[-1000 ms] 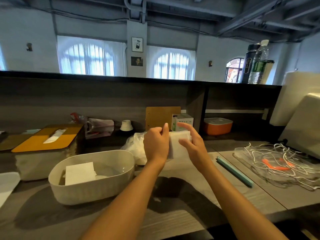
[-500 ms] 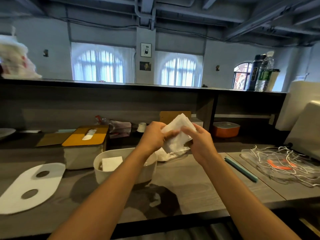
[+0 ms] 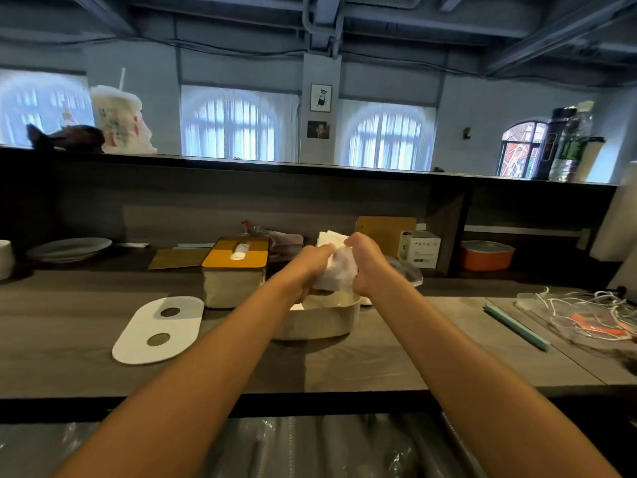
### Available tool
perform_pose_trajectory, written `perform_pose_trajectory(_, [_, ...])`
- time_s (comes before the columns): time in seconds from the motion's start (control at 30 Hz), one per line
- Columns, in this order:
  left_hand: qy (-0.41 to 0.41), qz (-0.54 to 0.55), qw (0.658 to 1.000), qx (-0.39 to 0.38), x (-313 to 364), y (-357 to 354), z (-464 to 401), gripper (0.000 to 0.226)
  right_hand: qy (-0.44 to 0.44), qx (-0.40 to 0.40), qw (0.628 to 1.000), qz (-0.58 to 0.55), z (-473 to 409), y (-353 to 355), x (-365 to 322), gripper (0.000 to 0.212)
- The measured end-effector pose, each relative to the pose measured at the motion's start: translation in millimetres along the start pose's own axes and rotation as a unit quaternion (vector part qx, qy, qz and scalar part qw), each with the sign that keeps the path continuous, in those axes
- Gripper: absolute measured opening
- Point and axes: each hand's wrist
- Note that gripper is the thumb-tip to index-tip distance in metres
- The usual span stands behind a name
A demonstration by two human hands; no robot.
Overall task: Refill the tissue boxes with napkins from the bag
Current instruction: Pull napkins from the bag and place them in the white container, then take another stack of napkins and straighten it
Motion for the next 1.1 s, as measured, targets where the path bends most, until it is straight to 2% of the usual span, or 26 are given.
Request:
perform_pose_trajectory(0.07, [-0.005, -0.041, 0.999, 0.017, -1, 8, -4, 0.038, -0.007, 0.018, 0.997, 0.08, -7, -6, -4, 0.018])
perform_pose_trajectory(0.2, [0.001, -0.113, 0.994, -0.004, -6, 23, -17, 0.032, 0.007, 0.039, 0.974, 0.224, -31, -9, -3, 0.03])
perform_pose_trajectory(0.33, [0.065, -0.124, 0.99, -0.027, -15, 30, -28, 0.016, 0.016, 0.02, 0.939, 0.343, -46, -6, 9, 0.038])
perform_pose_trajectory(0.47, [0.137, -0.174, 0.973, -0.06, -25, 30, -38, 0.036, 0.067, 0.015, 0.887, 0.458, -54, -4, 24, 0.046])
perform_pose_trajectory(0.53, [0.148, -0.207, 0.965, -0.065, -26, 29, -40, 0.038, 0.108, 0.024, 0.86, 0.498, -58, -2, 30, 0.044])
perform_pose_trajectory(0.6, [0.147, -0.245, 0.956, -0.069, -28, 27, -40, 0.027, 0.147, 0.036, 0.848, 0.509, -60, -1, 32, 0.039])
perform_pose_trajectory(0.73, [0.113, -0.252, 0.96, -0.049, -35, 22, -46, 0.014, 0.212, 0.057, 0.861, 0.458, -64, 1, 34, 0.036])
perform_pose_trajectory(0.8, [0.062, -0.227, 0.972, 0.006, -36, 23, -49, 0.017, 0.214, 0.053, 0.882, 0.417, -64, -2, 36, 0.033])
perform_pose_trajectory(0.87, [0.0, -0.234, 0.97, 0.067, -32, 28, -50, 0.02, 0.201, 0.049, 0.902, 0.378, -64, -6, 35, 0.026])
perform_pose_trajectory(0.93, [-0.025, -0.222, 0.97, 0.095, -27, 35, -46, 0.03, 0.153, 0.02, 0.923, 0.353, -62, -12, 33, 0.024])
perform_pose_trajectory(1.0, [0.023, -0.189, 0.978, 0.082, -26, 42, -42, 0.044, 0.08, -0.056, 0.934, 0.345, -54, -17, 33, 0.029])
perform_pose_trajectory(1.1, [0.123, -0.148, 0.981, 0.036, -30, 48, -36, 0.066, 0.024, -0.135, 0.895, 0.425, -46, -23, 38, 0.044])
Point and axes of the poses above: each hand's wrist, its own z-axis away from the middle knuckle, its own y-axis out of the back of the hand, x = y × z, and after that the axes turned 3 degrees about -x, right-handed
